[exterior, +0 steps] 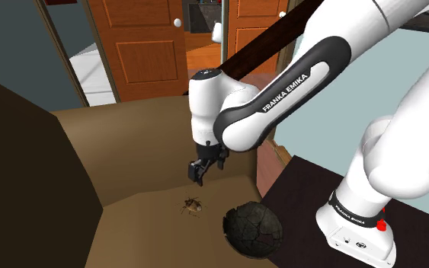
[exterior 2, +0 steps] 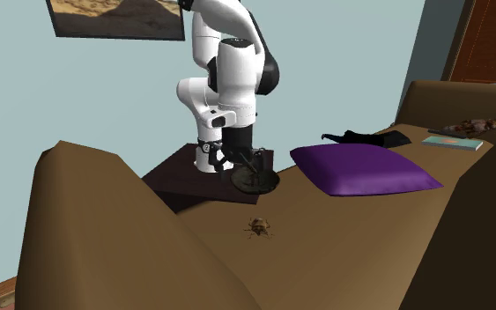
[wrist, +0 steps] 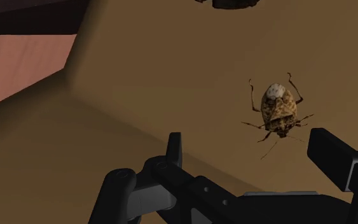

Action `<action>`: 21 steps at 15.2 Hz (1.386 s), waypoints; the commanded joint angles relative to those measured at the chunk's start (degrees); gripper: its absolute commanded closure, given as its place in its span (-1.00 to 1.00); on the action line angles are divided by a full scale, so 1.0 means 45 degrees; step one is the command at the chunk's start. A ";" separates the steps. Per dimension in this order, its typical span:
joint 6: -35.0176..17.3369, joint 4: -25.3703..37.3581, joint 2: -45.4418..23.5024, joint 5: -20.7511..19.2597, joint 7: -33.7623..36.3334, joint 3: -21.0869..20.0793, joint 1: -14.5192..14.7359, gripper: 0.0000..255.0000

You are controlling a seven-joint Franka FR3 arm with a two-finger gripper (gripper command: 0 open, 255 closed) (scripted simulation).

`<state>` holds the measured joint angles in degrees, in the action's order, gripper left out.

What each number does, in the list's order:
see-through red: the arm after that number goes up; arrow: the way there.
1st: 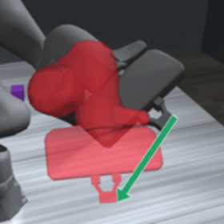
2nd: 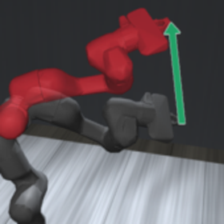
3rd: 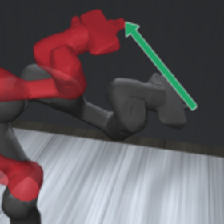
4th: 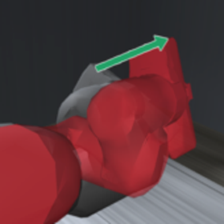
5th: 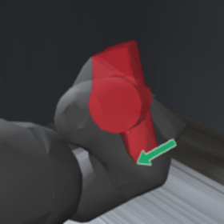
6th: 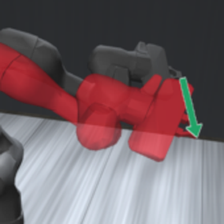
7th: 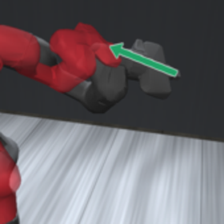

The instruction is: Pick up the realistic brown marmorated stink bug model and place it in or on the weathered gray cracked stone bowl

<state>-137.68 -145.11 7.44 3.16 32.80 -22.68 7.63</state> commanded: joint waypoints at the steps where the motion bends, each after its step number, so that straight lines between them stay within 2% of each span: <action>1: -0.0682 0.0355 -0.1086 -0.0533 0.0811 -0.0339 0.0060 -1.00; 6: -0.1804 0.1546 -0.3683 -0.2375 0.2899 -0.0526 0.0555 -1.00; 13: -0.2888 0.1537 -0.4888 -0.3432 0.3649 -0.0040 0.0872 -1.00; 21: -0.2971 0.1544 -0.4987 -0.3518 0.3709 0.0012 0.0907 -1.00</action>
<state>-151.05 -138.16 -15.00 -12.67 49.49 -22.63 11.71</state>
